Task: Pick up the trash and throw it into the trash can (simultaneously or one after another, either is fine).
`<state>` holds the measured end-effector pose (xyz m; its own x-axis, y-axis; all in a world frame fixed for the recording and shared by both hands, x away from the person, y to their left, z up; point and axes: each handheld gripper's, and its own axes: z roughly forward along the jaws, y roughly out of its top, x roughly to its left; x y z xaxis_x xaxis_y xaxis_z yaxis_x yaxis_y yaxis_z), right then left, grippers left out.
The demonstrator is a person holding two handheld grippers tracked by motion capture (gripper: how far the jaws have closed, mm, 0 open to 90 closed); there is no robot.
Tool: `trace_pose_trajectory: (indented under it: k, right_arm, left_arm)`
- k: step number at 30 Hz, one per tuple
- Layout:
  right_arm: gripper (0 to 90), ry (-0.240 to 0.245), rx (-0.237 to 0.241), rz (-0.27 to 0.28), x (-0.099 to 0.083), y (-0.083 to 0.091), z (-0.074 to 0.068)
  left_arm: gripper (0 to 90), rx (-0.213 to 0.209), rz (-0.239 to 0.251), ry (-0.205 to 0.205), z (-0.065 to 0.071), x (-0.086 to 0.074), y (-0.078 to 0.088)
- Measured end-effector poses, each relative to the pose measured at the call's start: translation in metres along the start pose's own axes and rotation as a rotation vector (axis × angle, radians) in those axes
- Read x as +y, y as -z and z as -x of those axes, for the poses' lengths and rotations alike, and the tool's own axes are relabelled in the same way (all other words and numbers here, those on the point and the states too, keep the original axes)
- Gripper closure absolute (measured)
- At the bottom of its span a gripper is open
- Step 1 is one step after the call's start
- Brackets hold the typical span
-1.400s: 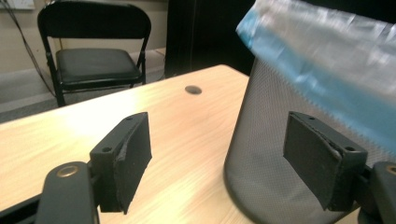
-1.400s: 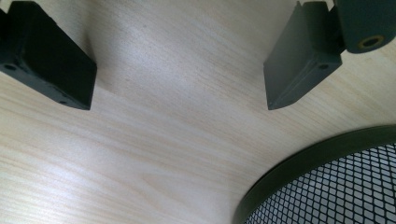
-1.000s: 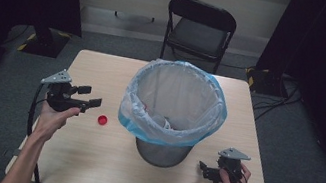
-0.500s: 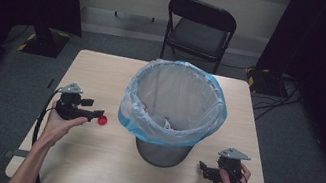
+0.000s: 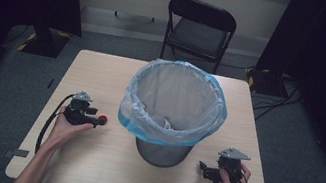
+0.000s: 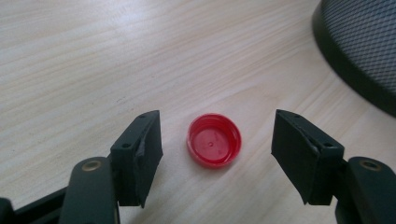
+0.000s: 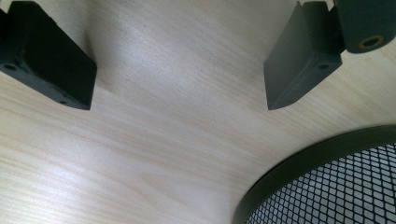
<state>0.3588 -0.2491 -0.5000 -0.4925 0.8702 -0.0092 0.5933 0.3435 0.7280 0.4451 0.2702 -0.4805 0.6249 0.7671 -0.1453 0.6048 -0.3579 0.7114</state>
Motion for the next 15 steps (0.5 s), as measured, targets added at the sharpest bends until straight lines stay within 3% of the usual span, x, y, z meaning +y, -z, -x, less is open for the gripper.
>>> trace_pose_trajectory:
  k: [8, 12, 15]
  right_arm:
    - [8.7, 0.000, 0.000, 0.000, 0.0000, 0.0000, 0.0000]
    - [8.7, 0.000, 0.000, 0.000, 0.0000, 0.0000, 0.0000]
    - [8.7, 0.000, 0.000, 0.000, 0.0000, 0.0000, 0.0000]
  left_arm:
    - [40.9, 0.041, -0.029, -0.038, 0.0025, -0.0014, -0.0113]
    - [51.6, 0.095, -0.020, -0.087, 0.0049, -0.0031, -0.0116]
    - [57.2, 0.095, -0.013, -0.088, 0.0047, -0.0042, -0.0115]
